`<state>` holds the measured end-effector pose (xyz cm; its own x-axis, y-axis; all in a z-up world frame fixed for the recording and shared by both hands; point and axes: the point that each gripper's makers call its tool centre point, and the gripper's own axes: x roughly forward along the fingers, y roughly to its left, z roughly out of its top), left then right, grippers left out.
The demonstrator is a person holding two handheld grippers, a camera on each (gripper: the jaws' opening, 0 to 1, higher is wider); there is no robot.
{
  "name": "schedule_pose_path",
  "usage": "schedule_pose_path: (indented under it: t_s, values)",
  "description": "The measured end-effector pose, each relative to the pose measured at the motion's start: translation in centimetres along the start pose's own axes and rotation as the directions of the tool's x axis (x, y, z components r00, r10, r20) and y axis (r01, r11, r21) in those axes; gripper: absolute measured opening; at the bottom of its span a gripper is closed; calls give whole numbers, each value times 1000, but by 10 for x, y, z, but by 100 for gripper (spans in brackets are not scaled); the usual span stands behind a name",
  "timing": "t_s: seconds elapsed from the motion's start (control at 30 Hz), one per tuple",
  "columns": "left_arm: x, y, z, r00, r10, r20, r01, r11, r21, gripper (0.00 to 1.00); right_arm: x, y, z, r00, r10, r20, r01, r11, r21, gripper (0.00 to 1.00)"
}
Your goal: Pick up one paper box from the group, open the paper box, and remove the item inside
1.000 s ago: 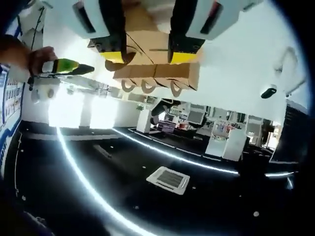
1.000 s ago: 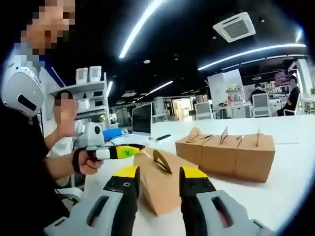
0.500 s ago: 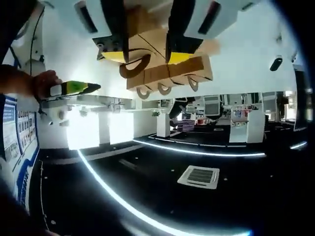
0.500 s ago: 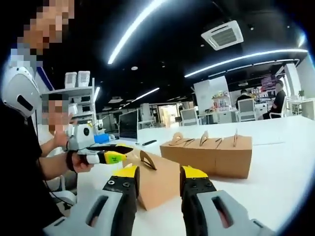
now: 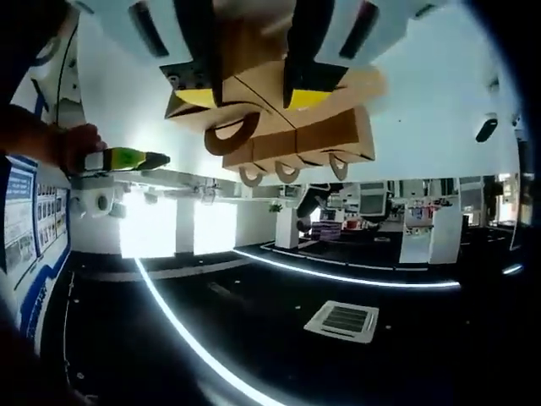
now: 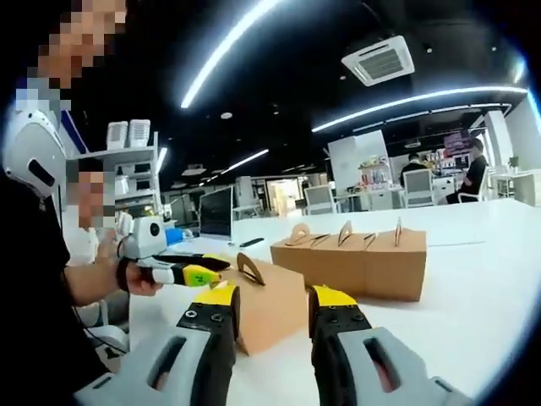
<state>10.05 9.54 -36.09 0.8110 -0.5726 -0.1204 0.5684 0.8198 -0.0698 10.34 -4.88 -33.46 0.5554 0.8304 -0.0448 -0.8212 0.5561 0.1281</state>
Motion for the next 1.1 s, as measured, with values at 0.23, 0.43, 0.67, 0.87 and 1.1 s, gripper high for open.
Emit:
schedule_pose_path:
  t_s: [0.23, 0.43, 0.67, 0.87, 1.1]
  values:
    - [0, -1, 0, 1000, 1, 2, -1, 1000, -8, 30, 4, 2, 1, 999, -23, -31, 21, 997, -71, 31]
    - [0, 0, -1, 1000, -7, 5, 7, 999, -42, 30, 11, 7, 1, 999, -17, -36, 14, 996, -84, 30]
    - [-1, 1, -2, 1000, -7, 3, 7, 999, -43, 30, 17, 19, -4, 998, -31, -58, 23, 991, -134, 29]
    - [-1, 1, -2, 1000, -5, -2, 5, 997, -71, 30, 25, 32, -7, 995, -42, -92, 23, 978, -206, 28]
    - [-1, 0, -2, 1000, -11, 0, 11, 998, -66, 30, 31, 33, -1, 989, -107, -103, 67, 941, -332, 26]
